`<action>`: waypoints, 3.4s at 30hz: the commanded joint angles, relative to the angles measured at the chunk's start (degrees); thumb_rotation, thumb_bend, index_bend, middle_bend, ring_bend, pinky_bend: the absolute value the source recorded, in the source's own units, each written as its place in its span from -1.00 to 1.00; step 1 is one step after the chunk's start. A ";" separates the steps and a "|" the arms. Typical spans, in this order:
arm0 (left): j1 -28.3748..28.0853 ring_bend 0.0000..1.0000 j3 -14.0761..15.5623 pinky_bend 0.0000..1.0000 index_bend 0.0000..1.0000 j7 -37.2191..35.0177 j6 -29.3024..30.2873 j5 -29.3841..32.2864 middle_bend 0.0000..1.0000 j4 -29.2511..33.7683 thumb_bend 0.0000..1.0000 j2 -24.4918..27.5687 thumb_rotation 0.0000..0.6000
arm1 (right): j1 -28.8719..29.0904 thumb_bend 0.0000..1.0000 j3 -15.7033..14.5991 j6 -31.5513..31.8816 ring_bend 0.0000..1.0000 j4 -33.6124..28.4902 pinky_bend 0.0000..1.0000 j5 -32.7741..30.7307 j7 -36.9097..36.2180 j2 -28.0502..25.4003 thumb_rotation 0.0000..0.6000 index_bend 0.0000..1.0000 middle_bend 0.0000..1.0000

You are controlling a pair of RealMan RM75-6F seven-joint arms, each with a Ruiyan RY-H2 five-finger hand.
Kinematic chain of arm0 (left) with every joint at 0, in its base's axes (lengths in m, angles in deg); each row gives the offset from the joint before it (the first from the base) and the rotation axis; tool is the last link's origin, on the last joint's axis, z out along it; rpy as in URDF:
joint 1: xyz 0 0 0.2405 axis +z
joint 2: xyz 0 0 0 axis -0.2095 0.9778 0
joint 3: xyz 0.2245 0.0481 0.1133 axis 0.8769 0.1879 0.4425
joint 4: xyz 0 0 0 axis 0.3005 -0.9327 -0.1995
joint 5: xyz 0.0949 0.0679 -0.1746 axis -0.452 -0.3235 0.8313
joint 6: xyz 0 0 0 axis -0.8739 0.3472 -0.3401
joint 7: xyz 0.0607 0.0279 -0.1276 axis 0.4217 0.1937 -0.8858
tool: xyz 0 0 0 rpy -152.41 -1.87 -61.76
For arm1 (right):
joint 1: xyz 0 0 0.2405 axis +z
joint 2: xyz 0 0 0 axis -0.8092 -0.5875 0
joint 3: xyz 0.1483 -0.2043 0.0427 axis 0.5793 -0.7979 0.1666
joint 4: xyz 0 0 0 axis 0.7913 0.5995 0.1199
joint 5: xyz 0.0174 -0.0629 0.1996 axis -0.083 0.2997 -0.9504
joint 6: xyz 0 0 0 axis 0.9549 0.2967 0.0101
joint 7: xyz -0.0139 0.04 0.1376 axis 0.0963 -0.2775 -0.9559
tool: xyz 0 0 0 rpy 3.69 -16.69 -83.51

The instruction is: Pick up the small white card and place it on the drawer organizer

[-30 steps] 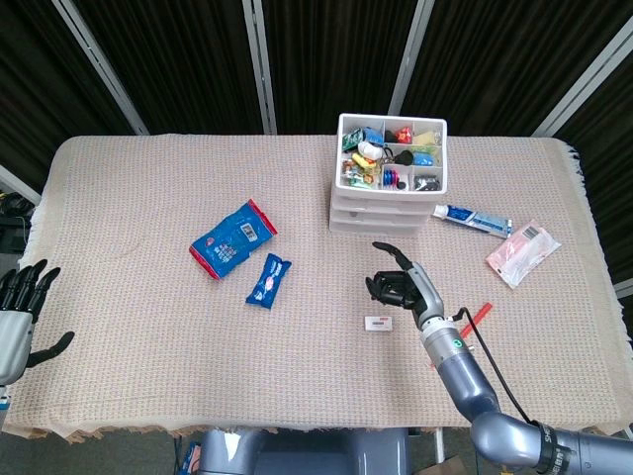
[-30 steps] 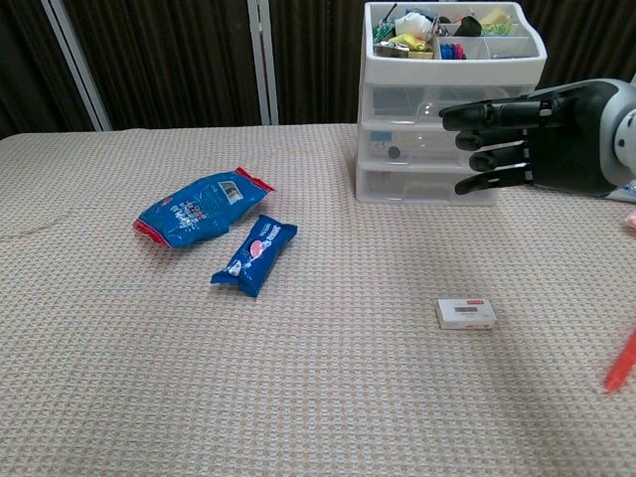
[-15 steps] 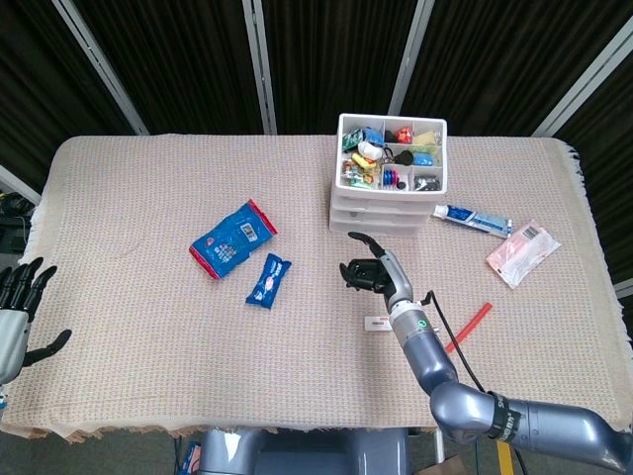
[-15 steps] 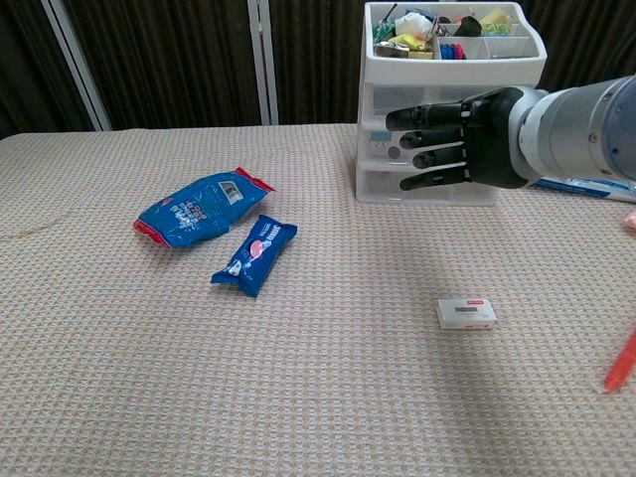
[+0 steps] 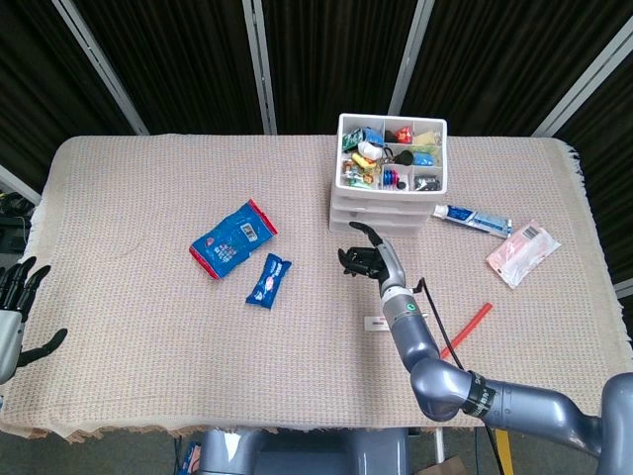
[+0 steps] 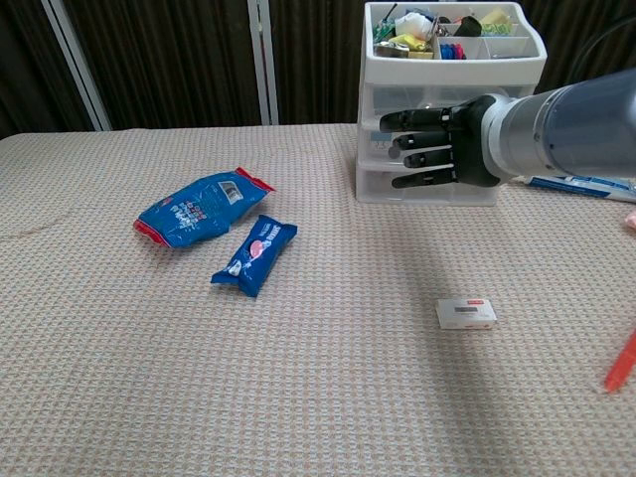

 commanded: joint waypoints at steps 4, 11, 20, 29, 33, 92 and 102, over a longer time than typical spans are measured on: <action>-0.04 -1.00 0.02 -1.00 -0.83 -0.19 -0.50 0.37 -1.00 0.33 -0.50 0.32 1.00 | 1.96 -0.31 1.99 5.14 0.48 4.98 0.02 -0.28 0.77 4.10 1.00 -0.66 0.50; -0.08 -1.00 0.31 -1.00 -0.83 -0.22 -1.12 0.47 -1.00 0.80 -0.50 0.75 1.00 | 2.13 -0.31 3.31 5.86 0.47 8.26 0.02 -0.18 1.22 5.97 1.00 -0.66 0.50; -0.06 -1.00 0.46 -1.00 -0.83 -0.22 -1.32 0.44 -1.00 1.24 -0.49 0.95 1.00 | 1.66 -0.30 4.99 5.28 0.47 12.00 0.02 -1.01 2.48 7.85 1.00 -0.66 0.50; -0.12 -1.00 0.49 -1.00 -0.82 0.10 -1.75 0.74 -1.00 1.54 -0.50 1.02 1.00 | 1.24 -0.31 7.83 3.69 0.47 13.89 0.02 -1.91 3.07 8.89 1.00 -0.64 0.50; -0.18 -1.00 0.57 -1.00 -0.82 0.30 -2.08 0.90 -1.00 1.68 -0.49 1.08 1.00 | 1.32 -0.31 8.70 3.01 0.47 14.38 0.02 -2.53 3.40 9.26 1.00 -0.55 0.50; 0.01 -1.00 0.54 -1.00 -0.80 1.20 -1.77 0.98 -1.00 2.06 -0.49 0.68 1.00 | -12.15 -0.31 -1.22 14.09 0.42 -9.07 0.02 19.79 8.88 2.71 1.00 -0.41 0.45; 0.05 -1.00 0.52 -1.00 -0.79 1.31 -1.61 0.87 -1.00 1.92 -0.49 0.52 1.00 | -10.71 -0.31 -6.41 19.62 0.42 -4.98 0.02 29.22 19.19 2.43 1.00 -0.54 0.44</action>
